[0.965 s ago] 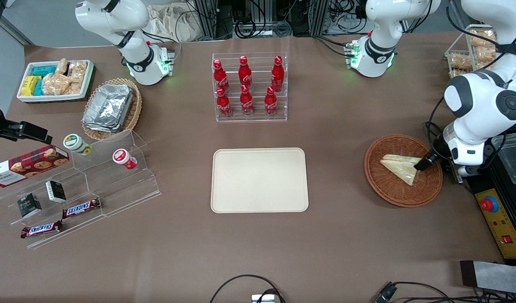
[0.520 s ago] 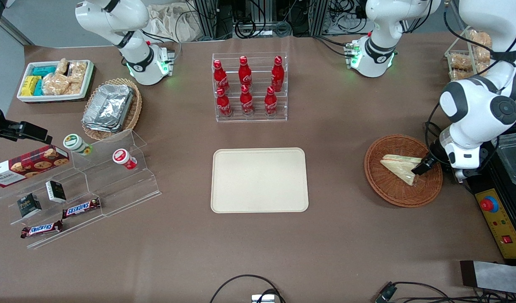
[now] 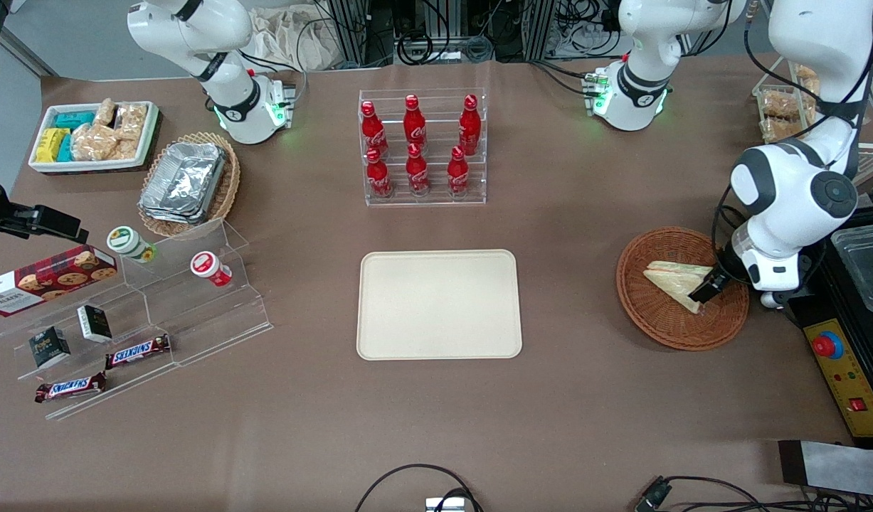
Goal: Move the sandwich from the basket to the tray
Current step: 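Close the left gripper on the wrapped sandwich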
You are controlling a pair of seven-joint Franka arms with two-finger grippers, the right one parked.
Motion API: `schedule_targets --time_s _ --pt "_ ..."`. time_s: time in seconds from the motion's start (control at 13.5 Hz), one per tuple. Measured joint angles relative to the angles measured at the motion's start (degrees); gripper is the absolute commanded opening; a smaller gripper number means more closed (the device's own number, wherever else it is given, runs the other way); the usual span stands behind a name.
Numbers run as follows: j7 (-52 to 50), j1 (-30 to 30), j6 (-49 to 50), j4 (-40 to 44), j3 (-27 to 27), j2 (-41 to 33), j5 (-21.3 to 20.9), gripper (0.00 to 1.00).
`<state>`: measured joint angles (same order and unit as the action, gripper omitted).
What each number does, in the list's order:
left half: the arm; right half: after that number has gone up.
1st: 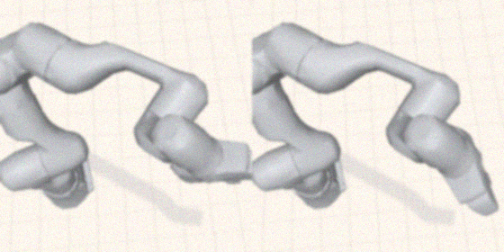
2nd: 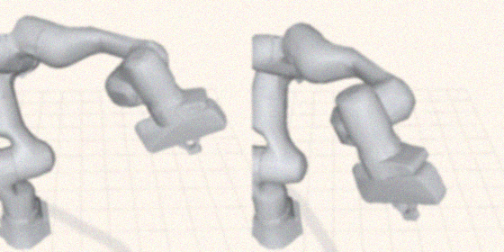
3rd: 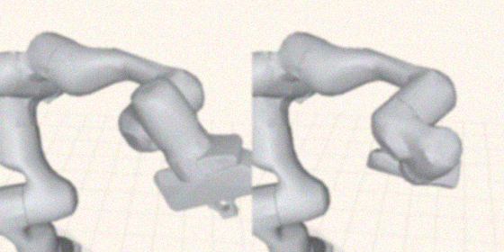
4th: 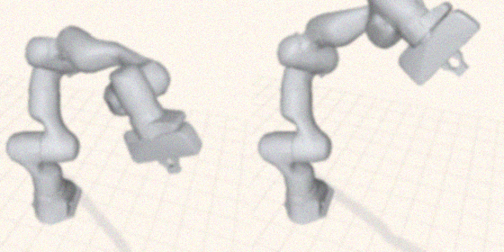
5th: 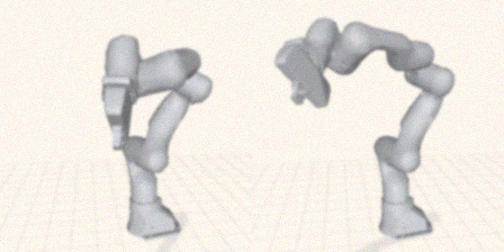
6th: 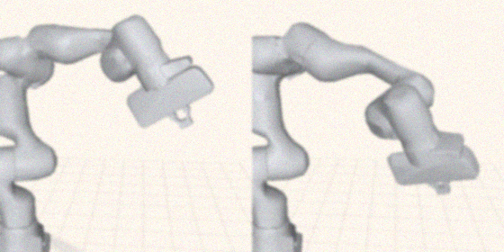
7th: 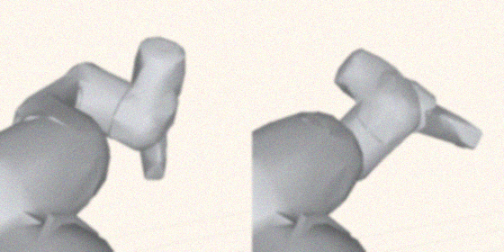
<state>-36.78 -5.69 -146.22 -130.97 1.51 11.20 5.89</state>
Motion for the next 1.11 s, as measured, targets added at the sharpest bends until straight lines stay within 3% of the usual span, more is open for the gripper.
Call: schedule_targets --time_s 0.74,0.82,1.04,1.11 --pt "-3.2 2.2 -7.4 -3.2 0.1 2.5 0.0 0.99" --pt "-3.2 2.2 -7.7 -3.3 0.1 2.7 0.0 0.91" --pt "-3.1 2.2 -8.0 -3.4 0.1 2.9 0.0 0.42" --pt "-3.1 2.3 -8.0 -3.4 0.1 2.9 0.0 0.32"
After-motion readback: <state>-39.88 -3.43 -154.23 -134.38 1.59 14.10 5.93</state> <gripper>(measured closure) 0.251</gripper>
